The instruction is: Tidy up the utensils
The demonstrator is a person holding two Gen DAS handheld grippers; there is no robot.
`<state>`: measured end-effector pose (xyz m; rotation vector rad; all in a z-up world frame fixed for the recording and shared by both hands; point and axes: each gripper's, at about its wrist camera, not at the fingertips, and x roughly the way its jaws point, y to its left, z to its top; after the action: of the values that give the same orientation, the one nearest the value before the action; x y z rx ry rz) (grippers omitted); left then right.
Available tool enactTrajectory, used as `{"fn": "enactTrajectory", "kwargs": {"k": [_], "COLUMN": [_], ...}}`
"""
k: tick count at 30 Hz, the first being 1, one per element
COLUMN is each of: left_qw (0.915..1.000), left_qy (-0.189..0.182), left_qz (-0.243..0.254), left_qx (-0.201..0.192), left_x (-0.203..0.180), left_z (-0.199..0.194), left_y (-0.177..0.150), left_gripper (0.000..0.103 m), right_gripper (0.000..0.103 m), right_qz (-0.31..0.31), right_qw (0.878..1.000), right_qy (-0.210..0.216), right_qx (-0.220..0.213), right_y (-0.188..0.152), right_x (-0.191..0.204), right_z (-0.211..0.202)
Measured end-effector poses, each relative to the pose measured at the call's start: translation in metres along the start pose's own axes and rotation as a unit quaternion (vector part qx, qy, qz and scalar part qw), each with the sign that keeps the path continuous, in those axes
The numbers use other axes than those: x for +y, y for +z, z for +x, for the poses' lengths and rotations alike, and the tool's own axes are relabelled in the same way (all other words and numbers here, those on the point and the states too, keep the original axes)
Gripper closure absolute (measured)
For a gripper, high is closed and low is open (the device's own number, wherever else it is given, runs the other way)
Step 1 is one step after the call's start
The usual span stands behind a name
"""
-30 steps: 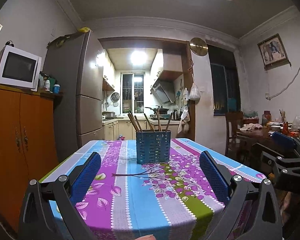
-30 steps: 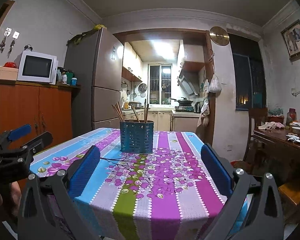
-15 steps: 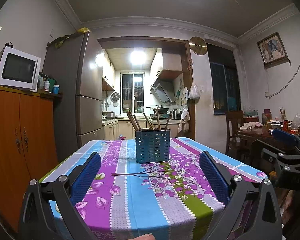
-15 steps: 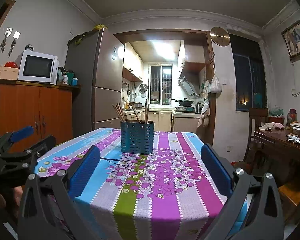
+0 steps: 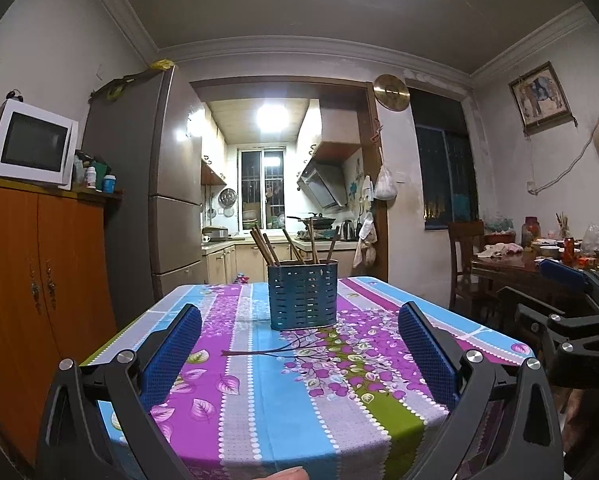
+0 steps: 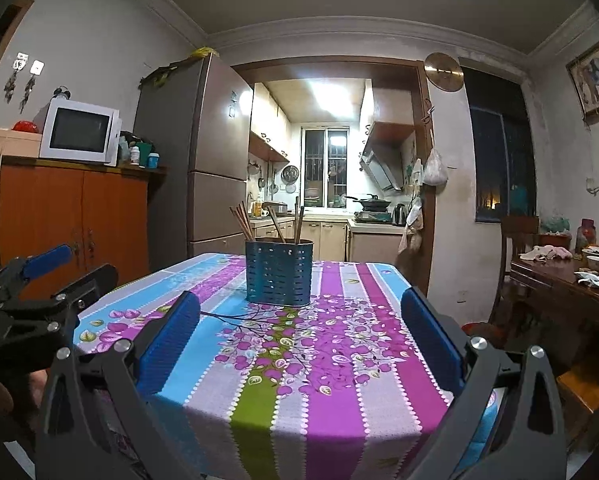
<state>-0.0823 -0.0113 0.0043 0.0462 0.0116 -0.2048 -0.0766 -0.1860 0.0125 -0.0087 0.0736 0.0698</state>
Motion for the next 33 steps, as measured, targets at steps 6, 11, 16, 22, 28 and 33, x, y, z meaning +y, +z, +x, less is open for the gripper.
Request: {"fn": "enactTrajectory", "kwargs": {"k": [6,11,16,22,28,33], "left_qw": [0.9998,1.0000,0.9997,0.9968,0.9992,0.9995], "left_qy": [0.015,-0.001,0.023,0.077,0.028,-0.006], "left_qz": [-0.007,0.002,0.004,0.007,0.019,0.027], "left_qx": [0.005,0.003,-0.002,0.017,0.021,0.016], "left_x": [0.013,0.002,0.023,0.066,0.033,-0.002], "left_z": [0.002,0.001,0.001,0.006,0.010,0.017], "left_y": [-0.002,-0.002,-0.003,-0.014,-0.016,-0.012], "left_gripper": [0.005,0.005,0.005,0.005,0.005,0.005], "right_gripper": [0.006,0.006,0.006,0.006,0.006,0.006], "right_qz": [0.012,0.002,0.008,0.028,0.021,0.010], "right_qw": [0.999,1.000,0.999,0.992,0.997,1.000], "right_qy": [-0.030,-0.008,-0.051,-0.122,-0.068,-0.026], "right_qx": [0.007,0.006,0.001,0.009,0.017,0.010], "right_y": [-0.004,-0.006,-0.007,-0.018,-0.026,-0.020], "right_x": [-0.021,-0.006,-0.039,-0.090,-0.054,-0.021], "right_z": [0.003,0.004,0.002,-0.003,0.010,0.014]}}
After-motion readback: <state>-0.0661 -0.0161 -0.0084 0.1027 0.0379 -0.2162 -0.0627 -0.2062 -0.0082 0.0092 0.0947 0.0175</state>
